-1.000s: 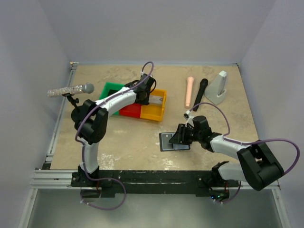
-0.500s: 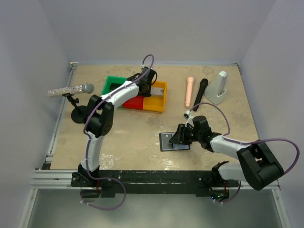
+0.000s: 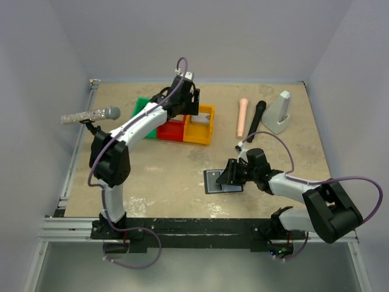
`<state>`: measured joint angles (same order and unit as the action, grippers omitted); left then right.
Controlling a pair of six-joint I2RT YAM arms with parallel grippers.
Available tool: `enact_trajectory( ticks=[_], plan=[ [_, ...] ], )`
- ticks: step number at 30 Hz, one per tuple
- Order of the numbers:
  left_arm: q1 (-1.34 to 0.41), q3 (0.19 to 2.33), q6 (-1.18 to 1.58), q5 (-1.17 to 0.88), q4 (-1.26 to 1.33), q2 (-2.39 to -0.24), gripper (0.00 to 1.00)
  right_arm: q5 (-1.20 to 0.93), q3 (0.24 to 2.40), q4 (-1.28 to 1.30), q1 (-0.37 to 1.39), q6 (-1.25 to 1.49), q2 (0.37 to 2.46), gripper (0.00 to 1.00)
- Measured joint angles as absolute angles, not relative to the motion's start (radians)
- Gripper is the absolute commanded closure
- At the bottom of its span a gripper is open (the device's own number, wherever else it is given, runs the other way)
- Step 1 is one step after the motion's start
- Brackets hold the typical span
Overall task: Take the credit cards out of the card holder
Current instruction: Move the storage box to the center of the board, then remove the credit card from the card holder.
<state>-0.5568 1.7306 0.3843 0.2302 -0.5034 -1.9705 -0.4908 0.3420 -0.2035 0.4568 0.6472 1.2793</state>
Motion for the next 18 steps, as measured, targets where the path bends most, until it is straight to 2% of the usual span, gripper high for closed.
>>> enact_trajectory(
  ticks=[5, 10, 13, 18],
  plan=[
    [-0.593, 1.558, 0.424, 0.216, -0.446, -1.708, 0.42, -0.491, 0.342, -0.206, 0.457, 0.647, 1.283, 0.55],
    [-0.716, 1.178, 0.518, 0.177, -0.32, -1.401, 0.66, -0.49, 0.342, -0.205, 0.457, 0.646, 1.28, 0.55],
    [-0.769, 0.985, 0.577, 0.127, -0.257, -1.363, 0.79, -0.49, 0.342, -0.201, 0.457, 0.646, 1.274, 0.55],
    [-0.804, 0.761, 0.666, 0.044, -0.178, -1.417, 0.84, -0.49, 0.342, -0.197, 0.457, 0.646, 1.266, 0.55]
  ],
)
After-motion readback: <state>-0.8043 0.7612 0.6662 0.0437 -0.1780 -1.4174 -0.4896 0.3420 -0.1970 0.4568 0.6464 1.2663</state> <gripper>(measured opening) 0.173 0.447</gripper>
